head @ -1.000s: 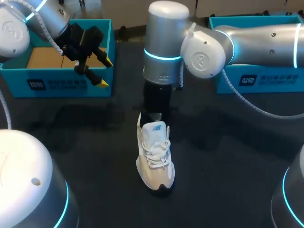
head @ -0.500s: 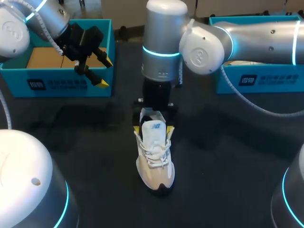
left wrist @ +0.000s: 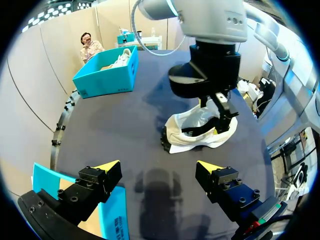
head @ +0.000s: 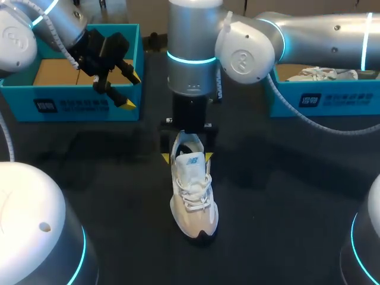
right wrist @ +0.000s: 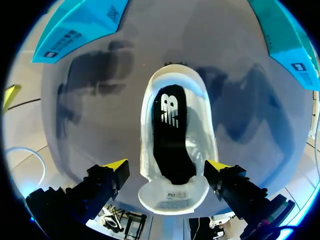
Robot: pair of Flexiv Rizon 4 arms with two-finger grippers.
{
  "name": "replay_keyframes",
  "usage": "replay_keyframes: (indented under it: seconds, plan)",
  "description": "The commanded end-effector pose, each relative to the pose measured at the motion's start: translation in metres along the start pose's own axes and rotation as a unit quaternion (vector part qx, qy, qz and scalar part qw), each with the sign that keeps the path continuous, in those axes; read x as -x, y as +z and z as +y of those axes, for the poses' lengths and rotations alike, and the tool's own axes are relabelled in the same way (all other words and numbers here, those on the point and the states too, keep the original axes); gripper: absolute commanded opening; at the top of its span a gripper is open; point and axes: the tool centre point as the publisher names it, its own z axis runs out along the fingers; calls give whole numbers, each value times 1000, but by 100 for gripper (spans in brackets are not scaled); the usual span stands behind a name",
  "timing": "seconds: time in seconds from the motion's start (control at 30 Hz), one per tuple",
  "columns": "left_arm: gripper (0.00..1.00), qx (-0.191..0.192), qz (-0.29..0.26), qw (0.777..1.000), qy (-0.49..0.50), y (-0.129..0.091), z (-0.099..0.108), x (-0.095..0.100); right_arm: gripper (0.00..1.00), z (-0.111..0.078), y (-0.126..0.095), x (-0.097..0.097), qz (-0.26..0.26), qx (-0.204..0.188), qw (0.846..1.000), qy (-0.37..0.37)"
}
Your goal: Take the shoe out of the shoebox, open the shoe tongue, remove and reinsert the insole, then place the shoe into the shoebox
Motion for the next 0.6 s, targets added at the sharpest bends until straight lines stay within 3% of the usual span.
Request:
replay_keyframes:
  seconds: [0.03,0.43,0.6]
  plan:
    - [100,2,1,1000,0,0,0,0,100,-10,-13,-1,-14,23,1000,7]
    - [100,2,1,1000,0,0,0,0,100,-29,-39,4,-45,52,997,40]
    - [100,2,1,1000,0,0,0,0,100,-34,-38,-2,-43,44,997,41]
